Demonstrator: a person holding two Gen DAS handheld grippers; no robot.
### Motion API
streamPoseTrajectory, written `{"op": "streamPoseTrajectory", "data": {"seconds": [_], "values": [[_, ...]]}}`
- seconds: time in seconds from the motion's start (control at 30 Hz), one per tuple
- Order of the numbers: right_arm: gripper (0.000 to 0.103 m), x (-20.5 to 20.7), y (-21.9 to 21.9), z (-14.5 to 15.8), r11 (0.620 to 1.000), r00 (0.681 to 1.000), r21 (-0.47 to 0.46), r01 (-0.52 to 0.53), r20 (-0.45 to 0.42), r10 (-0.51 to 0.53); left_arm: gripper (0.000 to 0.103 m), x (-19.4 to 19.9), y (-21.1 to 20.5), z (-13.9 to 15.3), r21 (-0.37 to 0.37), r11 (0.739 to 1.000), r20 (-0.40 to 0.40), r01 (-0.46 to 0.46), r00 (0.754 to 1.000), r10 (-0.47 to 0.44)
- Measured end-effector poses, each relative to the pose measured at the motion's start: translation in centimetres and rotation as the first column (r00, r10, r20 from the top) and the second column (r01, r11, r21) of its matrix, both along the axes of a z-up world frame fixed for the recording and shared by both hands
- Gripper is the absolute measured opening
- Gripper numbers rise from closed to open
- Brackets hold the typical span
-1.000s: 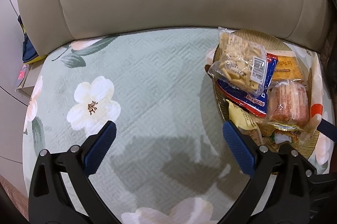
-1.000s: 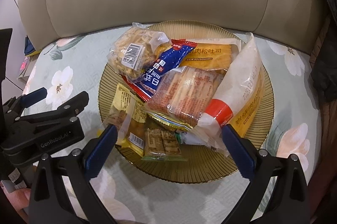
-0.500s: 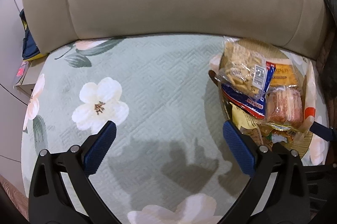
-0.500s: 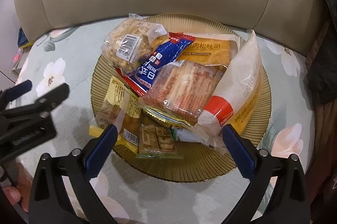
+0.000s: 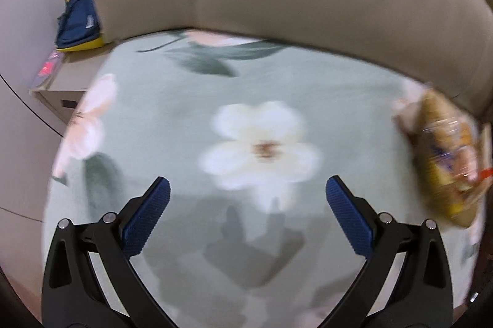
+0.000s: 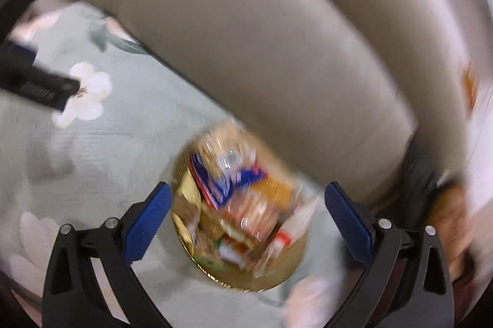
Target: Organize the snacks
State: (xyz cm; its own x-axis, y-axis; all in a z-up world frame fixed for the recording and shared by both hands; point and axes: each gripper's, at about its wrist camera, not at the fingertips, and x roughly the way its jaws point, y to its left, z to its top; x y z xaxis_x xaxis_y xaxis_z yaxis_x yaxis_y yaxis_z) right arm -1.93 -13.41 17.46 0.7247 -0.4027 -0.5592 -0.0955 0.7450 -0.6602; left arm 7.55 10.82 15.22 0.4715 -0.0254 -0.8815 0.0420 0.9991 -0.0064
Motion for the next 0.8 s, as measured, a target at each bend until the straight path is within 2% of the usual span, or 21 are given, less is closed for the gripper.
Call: {"op": "streamPoseTrajectory", "data": {"seconds": [0.03,0.07,0.1,0.13,0.2,0.23,0.27,0.3,0.33,0.4,0.43,0.47,0.5,0.53,0.6,0.67,0.8], "values": [[0.098,0.0,1.6,0.1,1.0,1.0,-0.011,-0.014,-0.002,0.014,0.1,0.2,1.3,-0.7,0.018,1.0,-0.007,0.002,1.0,-0.002],[0.098,0.2,3.3,0.5,0.999,1.0,0.043,-0.031,0.004,0.031,0.1,0.3,2.8,-1.6,0.0,1.0,-0.019,0.007,1.0,-0.007],[0.098,0.2,4.7,0.9,0.988,0.998,0.143,-0.062,0.023,0.06,0.1,0.5,3.9,-2.1,-0.041,0.999,-0.024,0.001,1.0,-0.002],[0.098,0.4,6.0,1.0,0.972,0.995,0.214,-0.097,0.028,0.094,0.1,0.6,5.3,-2.7,-0.096,0.995,-0.04,-0.037,0.999,0.033],[0.098,1.5,7.6,0.5,0.967,0.997,0.243,-0.074,0.02,0.071,0.1,0.7,7.3,-4.1,-0.17,0.974,-0.083,-0.152,0.987,0.14],[0.098,2.1,8.1,0.1,0.953,0.999,0.297,-0.054,0.015,0.052,0.1,0.7,7.4,-4.4,-0.183,0.971,-0.084,-0.155,0.986,0.141],[0.098,2.8,8.2,-0.6,0.894,0.998,0.445,-0.052,0.004,0.057,0.1,0.6,7.2,-4.6,-0.175,0.974,-0.081,-0.145,0.988,0.132],[0.098,3.3,8.1,-1.4,0.838,0.999,0.544,-0.035,-0.014,0.051,0.1,0.6,6.7,-4.8,-0.129,0.984,-0.072,-0.122,0.991,0.113],[0.098,4.2,7.8,-3.4,0.778,0.998,0.627,0.035,-0.063,0.006,0.1,0.4,6.0,-5.0,-0.071,0.993,-0.062,-0.096,0.994,0.092],[0.098,5.2,7.6,-7.4,0.747,0.981,0.64,0.18,-0.168,-0.093,0.1,0.1,4.4,-6.7,0.078,0.996,-0.088,-0.043,0.995,0.05],[0.098,5.4,7.2,-9.2,0.74,0.966,0.627,0.243,-0.223,-0.129,0.1,-0.2,3.5,-8.7,0.145,0.989,-0.15,-0.01,0.988,0.032],[0.098,5.9,7.1,-12.1,0.731,0.931,0.592,0.339,-0.325,-0.168,0.1,-1.0,3.4,-9.6,0.162,0.987,-0.099,-0.019,0.994,0.035],[0.098,6.4,7.0,-14.9,0.725,0.877,0.541,0.427,-0.444,-0.185,0.1,-2.2,3.4,-9.3,0.145,0.988,-0.002,-0.044,0.999,0.044],[0.098,6.9,6.8,-16.9,0.723,0.837,0.506,0.47,-0.516,-0.183,0.1,-3.3,3.7,-9.3,0.123,0.99,0.065,-0.068,0.996,0.061],[0.098,6.5,6.9,-16.1,0.741,0.871,0.524,0.42,-0.461,-0.168,0.1,-4.1,4.0,-9.8,0.096,0.991,0.117,-0.091,0.99,0.079],[0.098,6.3,7.0,-16.5,0.749,0.881,0.526,0.403,-0.443,-0.163,0.1,-4.0,4.0,-9.7,0.098,0.991,0.111,-0.088,0.991,0.077],[0.098,4.4,7.1,-16.4,0.75,0.928,0.568,0.339,-0.334,-0.166,0.1,-4.3,4.8,-9.6,0.048,0.996,0.12,-0.072,0.991,0.066]]}}
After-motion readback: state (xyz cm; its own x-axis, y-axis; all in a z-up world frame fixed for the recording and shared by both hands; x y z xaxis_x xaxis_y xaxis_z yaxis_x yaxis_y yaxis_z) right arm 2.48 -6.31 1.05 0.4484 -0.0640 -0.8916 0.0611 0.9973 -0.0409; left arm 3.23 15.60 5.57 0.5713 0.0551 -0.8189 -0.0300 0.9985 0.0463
